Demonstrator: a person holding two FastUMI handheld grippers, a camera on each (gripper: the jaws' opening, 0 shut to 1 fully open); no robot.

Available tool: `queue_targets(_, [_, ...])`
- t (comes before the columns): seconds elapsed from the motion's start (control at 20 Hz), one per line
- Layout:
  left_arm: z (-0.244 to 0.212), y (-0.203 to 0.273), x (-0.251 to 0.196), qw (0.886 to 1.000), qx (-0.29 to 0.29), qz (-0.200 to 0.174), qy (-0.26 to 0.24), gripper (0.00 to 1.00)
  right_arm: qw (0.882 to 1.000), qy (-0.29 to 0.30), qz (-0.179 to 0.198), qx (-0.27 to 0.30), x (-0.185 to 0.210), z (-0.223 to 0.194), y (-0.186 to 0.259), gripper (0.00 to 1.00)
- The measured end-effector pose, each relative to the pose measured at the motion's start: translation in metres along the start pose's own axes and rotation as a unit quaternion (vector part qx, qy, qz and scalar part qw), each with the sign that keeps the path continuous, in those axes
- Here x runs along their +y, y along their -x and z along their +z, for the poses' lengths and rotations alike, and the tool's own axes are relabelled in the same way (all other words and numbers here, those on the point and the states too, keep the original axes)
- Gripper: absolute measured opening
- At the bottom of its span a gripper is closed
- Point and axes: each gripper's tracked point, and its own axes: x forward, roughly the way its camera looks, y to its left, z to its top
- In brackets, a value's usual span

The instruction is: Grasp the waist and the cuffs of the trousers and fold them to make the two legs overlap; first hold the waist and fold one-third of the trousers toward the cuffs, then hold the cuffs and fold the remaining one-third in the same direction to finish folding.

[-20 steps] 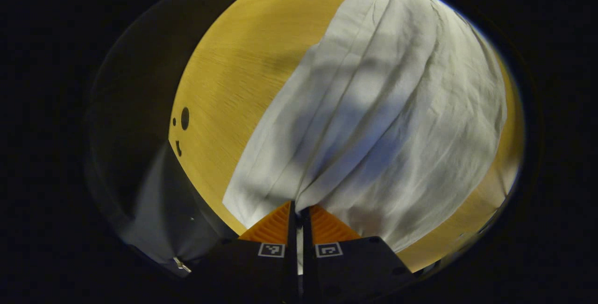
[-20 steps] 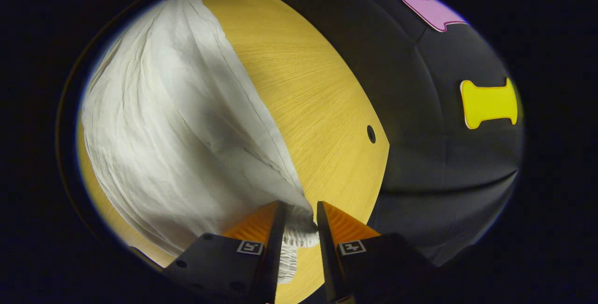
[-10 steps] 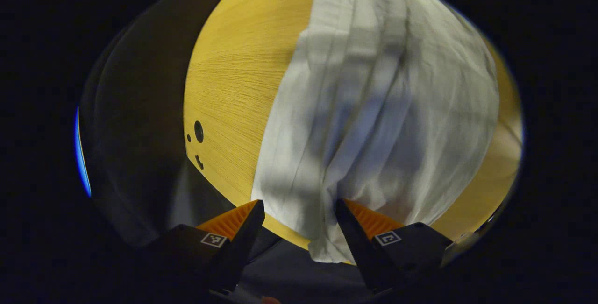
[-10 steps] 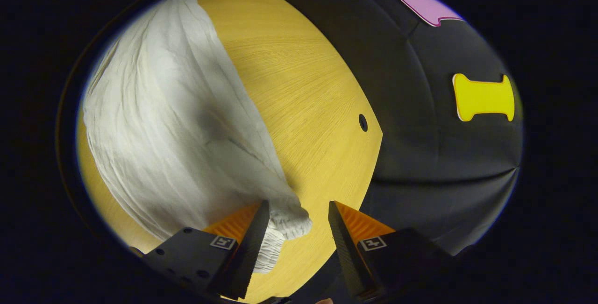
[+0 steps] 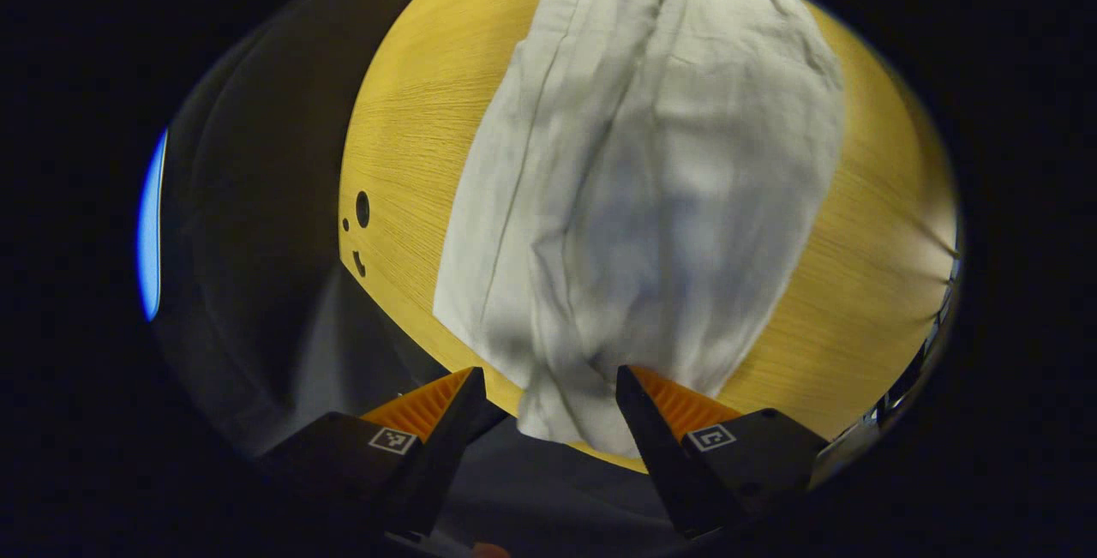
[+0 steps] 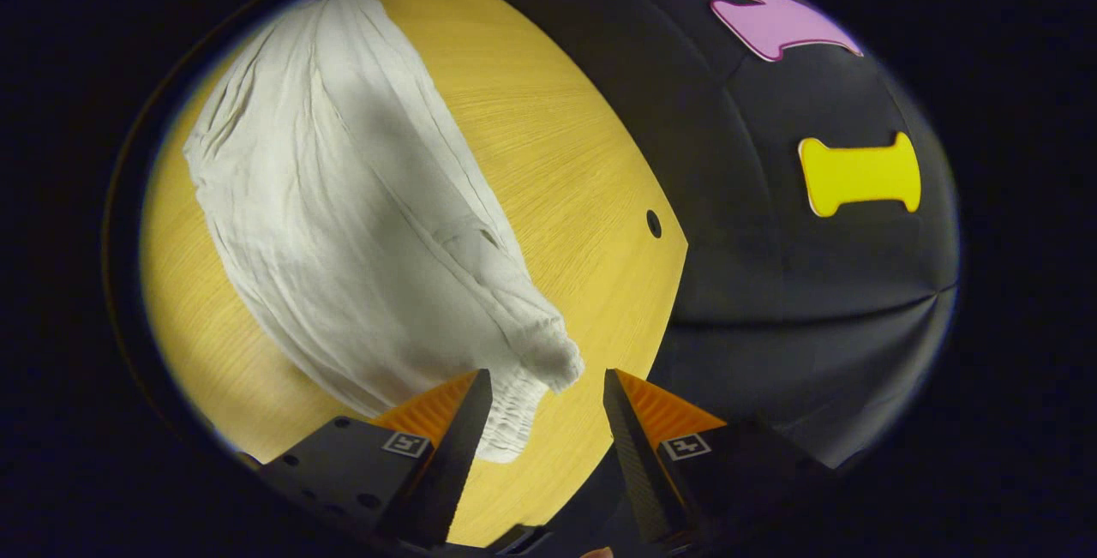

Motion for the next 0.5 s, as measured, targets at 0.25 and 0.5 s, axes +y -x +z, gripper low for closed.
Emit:
queue_targets(0.25, [-0.034,0.014,-0.038,1.000,-0.003,-0.004,0.009,0.99,0.997,-0.083,-0.001,0.000,0.012,-0.007,0.026,0.82])
queue_targets(0.5, [-0.045,0.046,-0.048,0.994,-0.039,0.009,0.099,0.98,0.980,-0.196,0.007,-0.009,0.038,0.001,0.051,0.82])
